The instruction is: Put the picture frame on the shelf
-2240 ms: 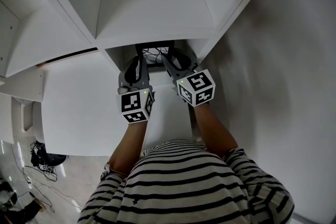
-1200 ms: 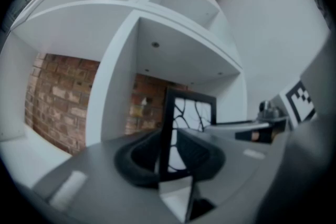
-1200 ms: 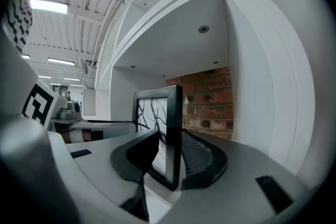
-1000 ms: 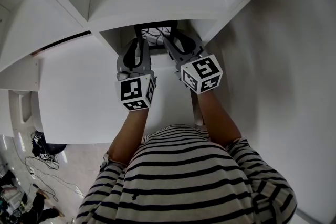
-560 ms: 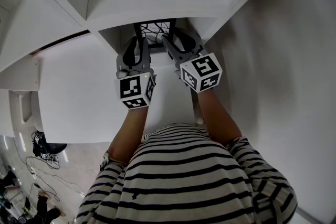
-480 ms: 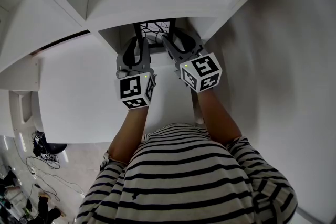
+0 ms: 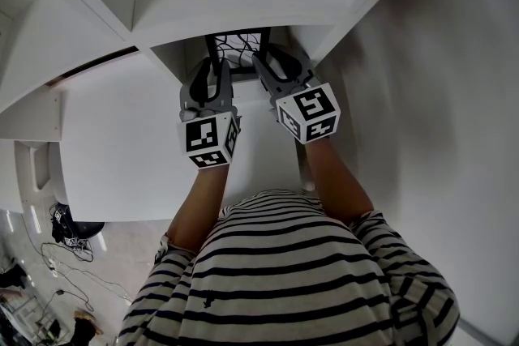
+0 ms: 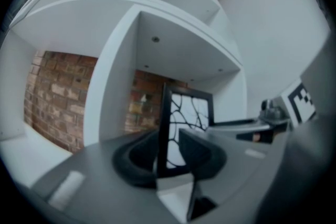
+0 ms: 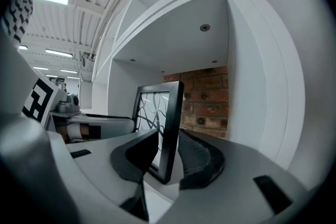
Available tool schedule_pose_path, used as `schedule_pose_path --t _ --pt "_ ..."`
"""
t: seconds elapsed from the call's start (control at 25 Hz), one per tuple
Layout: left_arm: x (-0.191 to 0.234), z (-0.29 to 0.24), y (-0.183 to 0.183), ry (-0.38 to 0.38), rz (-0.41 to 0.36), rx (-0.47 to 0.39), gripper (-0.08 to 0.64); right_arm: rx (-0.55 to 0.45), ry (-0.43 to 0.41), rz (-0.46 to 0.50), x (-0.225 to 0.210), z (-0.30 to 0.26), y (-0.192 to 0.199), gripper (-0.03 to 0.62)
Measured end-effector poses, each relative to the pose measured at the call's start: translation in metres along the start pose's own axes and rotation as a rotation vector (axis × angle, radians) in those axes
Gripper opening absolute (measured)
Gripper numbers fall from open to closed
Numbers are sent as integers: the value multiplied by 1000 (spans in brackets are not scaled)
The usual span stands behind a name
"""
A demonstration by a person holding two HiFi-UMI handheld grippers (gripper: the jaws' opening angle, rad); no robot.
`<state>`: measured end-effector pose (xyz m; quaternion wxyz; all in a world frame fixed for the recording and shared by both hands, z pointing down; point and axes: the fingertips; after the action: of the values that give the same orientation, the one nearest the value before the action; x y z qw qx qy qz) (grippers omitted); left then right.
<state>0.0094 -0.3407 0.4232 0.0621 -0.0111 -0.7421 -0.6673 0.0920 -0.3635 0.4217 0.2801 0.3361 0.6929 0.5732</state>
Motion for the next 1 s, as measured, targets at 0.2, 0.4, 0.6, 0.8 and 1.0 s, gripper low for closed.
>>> schedule_pose_path --t 0.2,0.4,0.6,0.8,1.0 --pt "1 4 1 -23 -20 4 104 -8 25 78 2 4 -1 93" --pt "4 6 6 -48 -45 22 101 -24 19 85 5 7 1 87" --pt "5 2 2 -53 -73 14 99 -15 18 88 5 7 1 86" --pt "5 1 1 -62 -89 23 75 1 21 91 5 6 1 87" --pt "2 4 -2 -68 -103 13 74 23 37 90 6 7 2 87"
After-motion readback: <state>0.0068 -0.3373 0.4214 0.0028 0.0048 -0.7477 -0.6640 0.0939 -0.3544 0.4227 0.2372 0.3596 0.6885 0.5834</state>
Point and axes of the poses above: the fingertips, and each gripper's own axes: z backward along the fingers, x to its left, y out of its underside, and after that the axes turned 7 degrees about -y, right-handed
